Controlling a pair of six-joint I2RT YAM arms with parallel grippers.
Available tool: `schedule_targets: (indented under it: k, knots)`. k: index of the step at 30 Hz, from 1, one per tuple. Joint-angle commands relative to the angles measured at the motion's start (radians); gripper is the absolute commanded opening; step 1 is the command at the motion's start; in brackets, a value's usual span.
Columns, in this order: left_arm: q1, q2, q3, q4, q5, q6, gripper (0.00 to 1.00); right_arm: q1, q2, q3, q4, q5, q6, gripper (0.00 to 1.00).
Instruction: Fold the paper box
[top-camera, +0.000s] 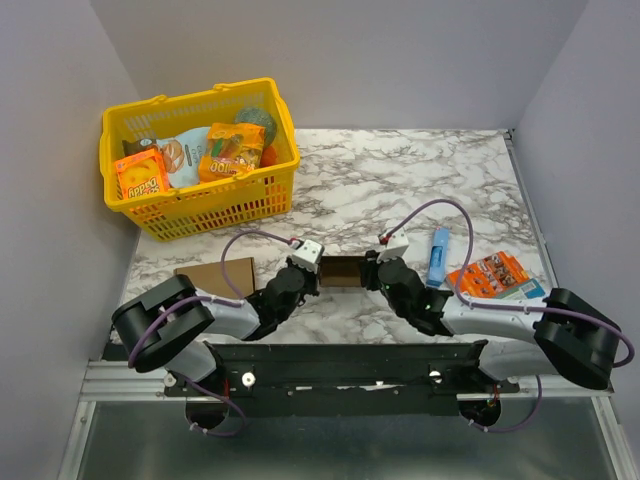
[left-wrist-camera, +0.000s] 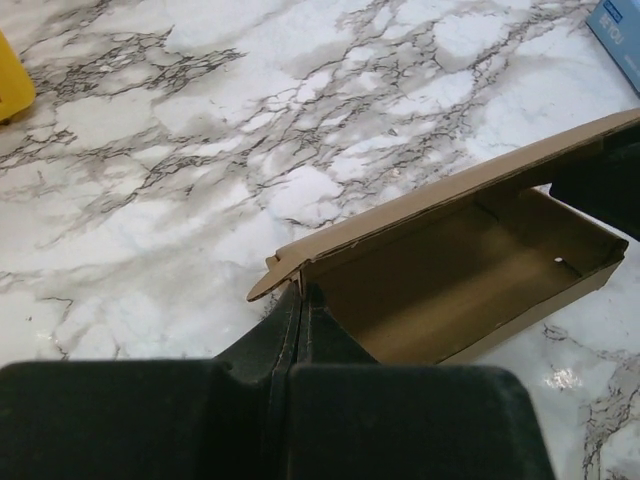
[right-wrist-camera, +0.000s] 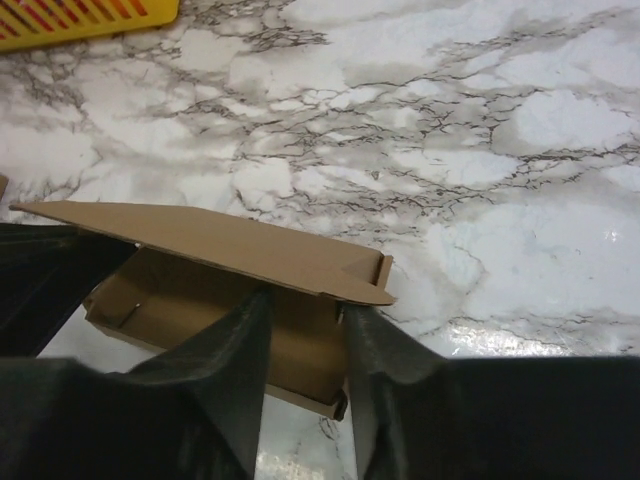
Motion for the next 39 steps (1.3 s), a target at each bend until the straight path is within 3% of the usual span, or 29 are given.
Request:
schedule_targets:
  k: [1, 3, 9, 12, 16, 19, 21, 24, 32, 33, 37, 39]
  knots:
    - [-0.08, 0.042, 0.0, -0.018, -0.018, 0.062, 0.0, 0.033, -0.081, -0.008, -0.155, -0.121, 0.049, 0.5]
    - [-0.11, 0.049, 0.008, -0.036, -0.047, 0.078, 0.0, 0.05, -0.144, -0.025, -0.197, -0.112, 0.063, 0.55]
    - [-0.146, 0.087, 0.043, -0.071, -0.103, 0.111, 0.0, 0.093, -0.397, -0.119, -0.264, -0.16, 0.051, 0.55]
    - [-0.164, 0.107, 0.057, -0.079, -0.118, 0.124, 0.0, 0.107, -0.57, -0.186, -0.214, -0.222, -0.01, 0.54]
    - [-0.178, 0.125, 0.08, -0.096, -0.127, 0.131, 0.0, 0.106, -0.67, -0.198, -0.165, -0.232, -0.06, 0.54]
    - [-0.186, 0.133, 0.089, -0.104, -0.132, 0.138, 0.0, 0.106, -0.632, -0.157, -0.16, -0.23, -0.075, 0.55]
    - [-0.195, 0.136, 0.094, -0.111, -0.136, 0.142, 0.0, 0.107, -0.586, -0.12, -0.165, -0.165, -0.017, 0.61]
    - [-0.206, 0.136, 0.095, -0.113, -0.146, 0.144, 0.0, 0.101, -0.447, -0.045, -0.218, -0.095, 0.052, 0.62]
    - [-0.221, 0.119, 0.092, -0.134, -0.182, 0.141, 0.0, 0.036, -0.145, 0.093, -0.217, -0.207, 0.181, 0.59]
    - [-0.223, 0.118, 0.095, -0.15, -0.184, 0.136, 0.03, 0.035, -0.109, 0.098, -0.218, -0.21, 0.189, 0.58]
    - [-0.226, 0.09, 0.087, -0.163, -0.193, 0.133, 0.43, 0.029, -0.074, 0.092, -0.241, -0.21, 0.236, 0.59]
    - [-0.227, 0.078, 0.087, -0.185, -0.192, 0.135, 0.51, 0.024, -0.068, 0.075, -0.246, -0.212, 0.267, 0.59]
